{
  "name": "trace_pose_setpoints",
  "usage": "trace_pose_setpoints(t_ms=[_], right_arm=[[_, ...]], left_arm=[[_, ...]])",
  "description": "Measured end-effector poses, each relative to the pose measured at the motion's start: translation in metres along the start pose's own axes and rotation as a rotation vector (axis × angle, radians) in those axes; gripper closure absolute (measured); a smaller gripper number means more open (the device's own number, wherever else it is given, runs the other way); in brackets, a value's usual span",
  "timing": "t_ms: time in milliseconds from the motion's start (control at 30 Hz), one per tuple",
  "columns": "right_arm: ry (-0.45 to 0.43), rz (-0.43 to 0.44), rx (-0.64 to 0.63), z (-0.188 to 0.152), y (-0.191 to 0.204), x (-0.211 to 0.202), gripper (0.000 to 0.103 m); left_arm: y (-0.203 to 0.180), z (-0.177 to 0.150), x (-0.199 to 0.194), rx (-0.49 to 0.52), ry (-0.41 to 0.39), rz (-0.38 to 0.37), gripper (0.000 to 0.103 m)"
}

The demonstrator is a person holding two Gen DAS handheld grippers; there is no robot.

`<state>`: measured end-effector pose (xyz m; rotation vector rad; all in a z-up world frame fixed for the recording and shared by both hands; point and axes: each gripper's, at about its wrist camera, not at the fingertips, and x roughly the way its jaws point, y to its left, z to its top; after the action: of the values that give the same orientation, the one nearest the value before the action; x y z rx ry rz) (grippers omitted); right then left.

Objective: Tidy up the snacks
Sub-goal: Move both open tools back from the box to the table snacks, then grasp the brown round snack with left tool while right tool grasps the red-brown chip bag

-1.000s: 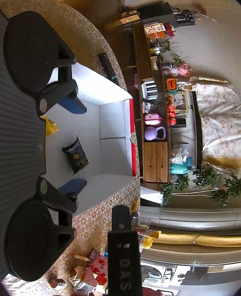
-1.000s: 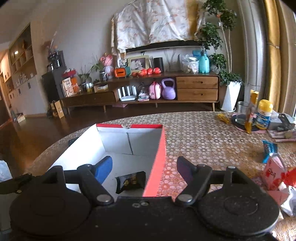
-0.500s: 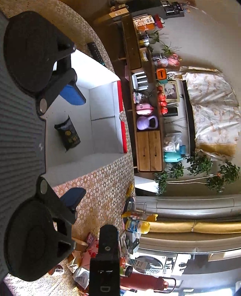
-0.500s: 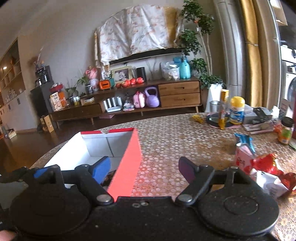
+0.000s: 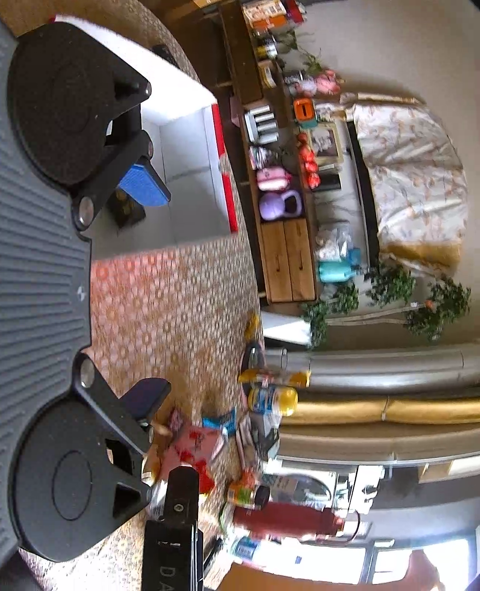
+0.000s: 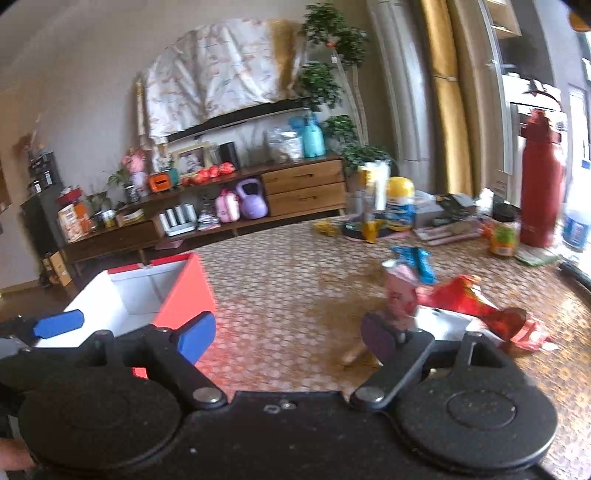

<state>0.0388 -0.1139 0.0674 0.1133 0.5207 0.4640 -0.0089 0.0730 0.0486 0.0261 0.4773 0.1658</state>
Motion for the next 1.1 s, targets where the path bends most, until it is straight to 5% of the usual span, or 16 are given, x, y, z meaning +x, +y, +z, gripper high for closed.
trace_pose_setpoints(t_ms=[700,1100], right_arm=[[0.019,-0.231,0.128,-0.033,-0.124,-0.014,0.012],[0.03,-0.291,0.163,-0.045,-0.166,-0.017,0.007]], left_arm=[[-0.119,-0.025,0.035,0.159,0.08,-0.217,0.003],[-0.169,-0.05,0.069,0.215,0.14,-0.312,0.003]])
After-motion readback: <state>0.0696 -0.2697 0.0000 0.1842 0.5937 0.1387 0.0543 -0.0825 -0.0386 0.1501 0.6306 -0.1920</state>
